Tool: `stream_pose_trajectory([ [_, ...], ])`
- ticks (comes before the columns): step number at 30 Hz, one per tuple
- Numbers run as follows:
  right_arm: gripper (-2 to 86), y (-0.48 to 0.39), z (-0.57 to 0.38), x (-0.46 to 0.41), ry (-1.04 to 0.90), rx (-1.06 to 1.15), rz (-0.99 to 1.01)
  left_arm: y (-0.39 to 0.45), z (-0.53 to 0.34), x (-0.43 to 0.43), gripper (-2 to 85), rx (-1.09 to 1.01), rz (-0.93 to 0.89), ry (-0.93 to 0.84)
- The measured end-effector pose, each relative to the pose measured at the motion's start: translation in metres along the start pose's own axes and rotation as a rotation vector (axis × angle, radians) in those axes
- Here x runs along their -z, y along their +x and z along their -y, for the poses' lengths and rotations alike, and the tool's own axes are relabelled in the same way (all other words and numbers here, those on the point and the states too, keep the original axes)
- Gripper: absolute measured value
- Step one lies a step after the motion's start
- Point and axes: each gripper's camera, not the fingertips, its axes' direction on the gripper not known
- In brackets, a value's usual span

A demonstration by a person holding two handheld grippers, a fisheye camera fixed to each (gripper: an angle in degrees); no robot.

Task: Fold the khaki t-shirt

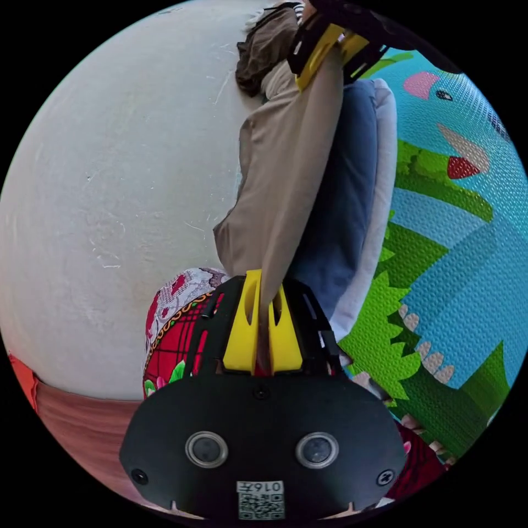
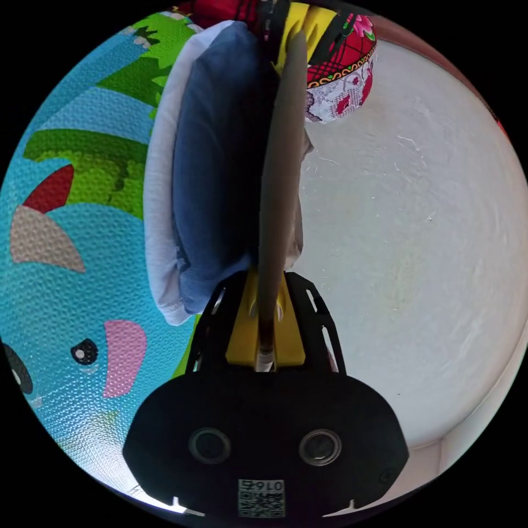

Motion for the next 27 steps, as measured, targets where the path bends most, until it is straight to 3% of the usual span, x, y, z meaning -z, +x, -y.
stream_pose_trajectory([
  [5,4.2,0.007,-0.037,0.000,0.044,-0.003,0.060,0.009,-0.028,-0.004,-0.9,-0.037,0.032,-0.065],
  [8,5.2,0.014,-0.075,0.003,0.103,0.034,0.233,-0.004,-0.052,-0.002,-1.0,-0.044,-0.203,-0.066],
  [10,4.6,0.030,-0.098,0.001,0.139,0.015,0.363,-0.028,-0.064,-0.002,-1.0,0.063,-0.403,-0.025],
  [12,1.7,0.063,-0.119,-0.005,0.207,-0.118,0.506,-0.070,-0.079,-0.002,-1.0,0.372,-0.464,0.131],
  [14,0.5,0.118,-0.146,-0.026,0.321,-0.477,0.625,-0.092,-0.088,-0.012,-1.0,0.644,-0.476,0.232],
  [16,0.1,0.146,-0.162,-0.051,0.391,-0.698,0.703,-0.097,-0.089,-0.033,-1.0,0.803,-0.560,0.285],
  [21,-0.4,0.153,-0.157,-0.130,0.199,-0.860,0.917,-0.056,-0.084,-0.106,-1.0,1.118,-0.605,-0.006],
  [26,-0.4,0.164,-0.197,-0.149,0.194,-0.866,0.953,-0.051,-0.072,-0.093,-1.0,0.963,-0.482,-0.065],
  [27,-0.4,0.168,-0.204,-0.150,0.187,-0.854,0.961,-0.052,-0.071,-0.079,-1.0,0.975,-0.485,-0.013],
])
